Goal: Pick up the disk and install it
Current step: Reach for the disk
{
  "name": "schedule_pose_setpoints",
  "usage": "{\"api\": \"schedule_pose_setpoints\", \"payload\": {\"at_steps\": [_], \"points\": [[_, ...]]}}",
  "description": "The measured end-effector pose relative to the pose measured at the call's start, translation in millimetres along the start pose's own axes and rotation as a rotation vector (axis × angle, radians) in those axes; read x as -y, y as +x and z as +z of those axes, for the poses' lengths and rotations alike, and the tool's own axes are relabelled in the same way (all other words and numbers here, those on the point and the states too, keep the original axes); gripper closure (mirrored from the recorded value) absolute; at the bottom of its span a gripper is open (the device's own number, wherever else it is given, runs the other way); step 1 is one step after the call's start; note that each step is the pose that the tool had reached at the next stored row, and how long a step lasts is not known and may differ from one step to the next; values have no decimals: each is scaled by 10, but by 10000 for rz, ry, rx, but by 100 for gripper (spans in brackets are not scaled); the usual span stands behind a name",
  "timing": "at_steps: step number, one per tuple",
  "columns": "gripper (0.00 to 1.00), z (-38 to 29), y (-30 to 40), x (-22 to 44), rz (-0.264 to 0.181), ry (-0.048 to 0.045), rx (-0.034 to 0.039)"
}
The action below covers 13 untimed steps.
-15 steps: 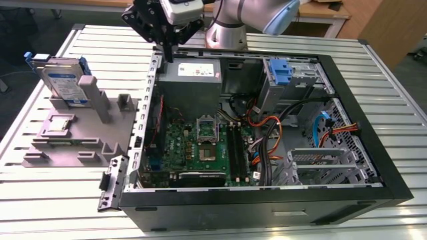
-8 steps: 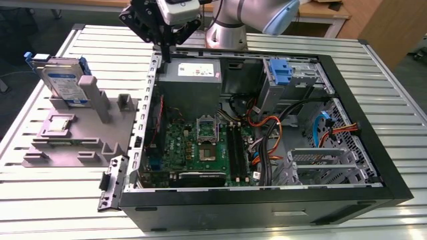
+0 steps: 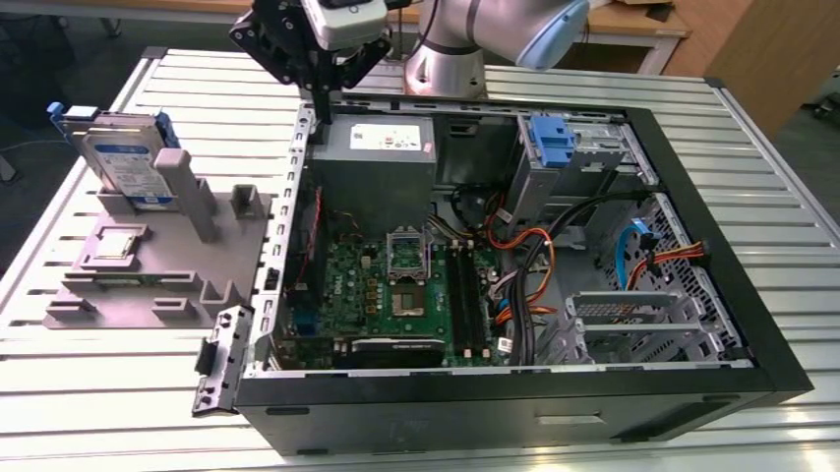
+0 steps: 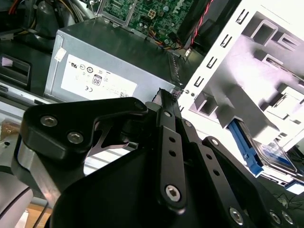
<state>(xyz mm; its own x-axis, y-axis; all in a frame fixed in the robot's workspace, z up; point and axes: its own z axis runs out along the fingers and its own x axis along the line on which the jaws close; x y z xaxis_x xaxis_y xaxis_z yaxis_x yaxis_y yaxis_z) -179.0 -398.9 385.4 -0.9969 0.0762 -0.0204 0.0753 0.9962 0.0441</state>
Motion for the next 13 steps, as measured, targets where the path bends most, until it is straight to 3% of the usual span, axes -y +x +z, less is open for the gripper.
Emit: {"api": "schedule_pose_setpoints", "payload": {"at_steps": [13], "points": [[90,13,48,4,2,2,-26]]}}
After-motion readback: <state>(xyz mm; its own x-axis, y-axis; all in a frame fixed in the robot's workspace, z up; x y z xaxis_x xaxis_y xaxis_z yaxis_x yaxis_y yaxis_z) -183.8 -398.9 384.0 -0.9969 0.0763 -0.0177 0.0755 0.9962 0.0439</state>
